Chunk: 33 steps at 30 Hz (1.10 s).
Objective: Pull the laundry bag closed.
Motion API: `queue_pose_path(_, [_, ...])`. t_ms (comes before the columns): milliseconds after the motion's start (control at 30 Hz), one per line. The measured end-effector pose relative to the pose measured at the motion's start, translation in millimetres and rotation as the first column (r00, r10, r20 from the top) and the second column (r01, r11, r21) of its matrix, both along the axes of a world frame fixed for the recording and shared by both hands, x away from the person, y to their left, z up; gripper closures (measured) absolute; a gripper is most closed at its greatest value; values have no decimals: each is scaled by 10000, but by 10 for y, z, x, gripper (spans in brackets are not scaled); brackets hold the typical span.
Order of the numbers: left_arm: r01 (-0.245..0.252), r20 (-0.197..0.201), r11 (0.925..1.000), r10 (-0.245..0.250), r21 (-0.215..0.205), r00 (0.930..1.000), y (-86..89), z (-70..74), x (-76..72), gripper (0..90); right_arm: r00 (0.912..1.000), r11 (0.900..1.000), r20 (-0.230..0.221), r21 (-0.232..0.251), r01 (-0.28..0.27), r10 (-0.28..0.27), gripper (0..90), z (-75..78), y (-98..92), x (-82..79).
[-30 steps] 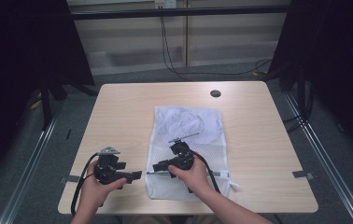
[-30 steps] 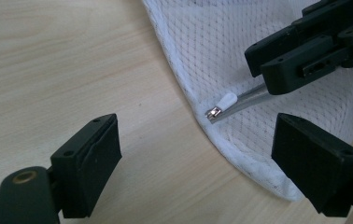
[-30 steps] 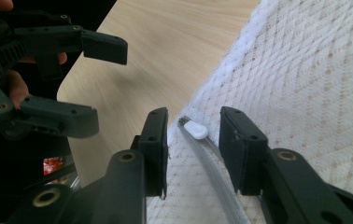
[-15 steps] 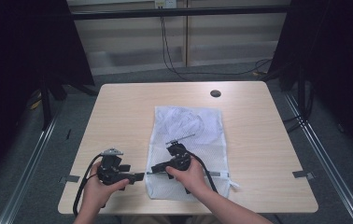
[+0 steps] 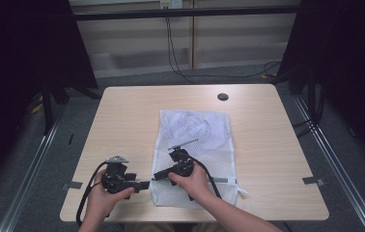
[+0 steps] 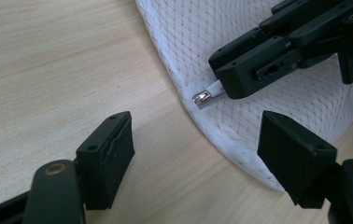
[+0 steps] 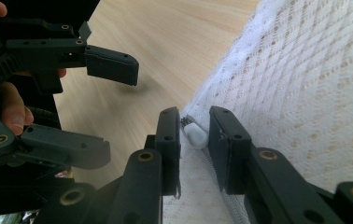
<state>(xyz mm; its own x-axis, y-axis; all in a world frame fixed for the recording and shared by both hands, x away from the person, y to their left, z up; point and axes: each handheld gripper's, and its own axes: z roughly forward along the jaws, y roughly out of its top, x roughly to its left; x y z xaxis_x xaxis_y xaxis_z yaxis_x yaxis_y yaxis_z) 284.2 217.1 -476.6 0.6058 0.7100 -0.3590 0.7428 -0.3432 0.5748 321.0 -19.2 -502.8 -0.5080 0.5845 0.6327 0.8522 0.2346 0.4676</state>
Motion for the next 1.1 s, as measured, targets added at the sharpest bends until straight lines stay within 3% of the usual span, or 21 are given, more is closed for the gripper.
queue_pose_path(200, [82, -154, 10000, -83, -39, 9998, 12, -1, 1, 283, 10000, 10000, 20, -73, -52, 52, 785, -10, 9, -2])
queue_pose_path(367, [96, -273, 9999, -97, -31, 9996, 8, 1, -5, 282, 9997, 9997, 34, -32, -254, 254, 862, -5, 6, -6])
queue_pose_path(1100, [295, -427, 9996, -294, 10, 9987, -37, -23, 0, 305, 9998, 9997, -153, 228, -91, 94, 848, 40, 4, -39])
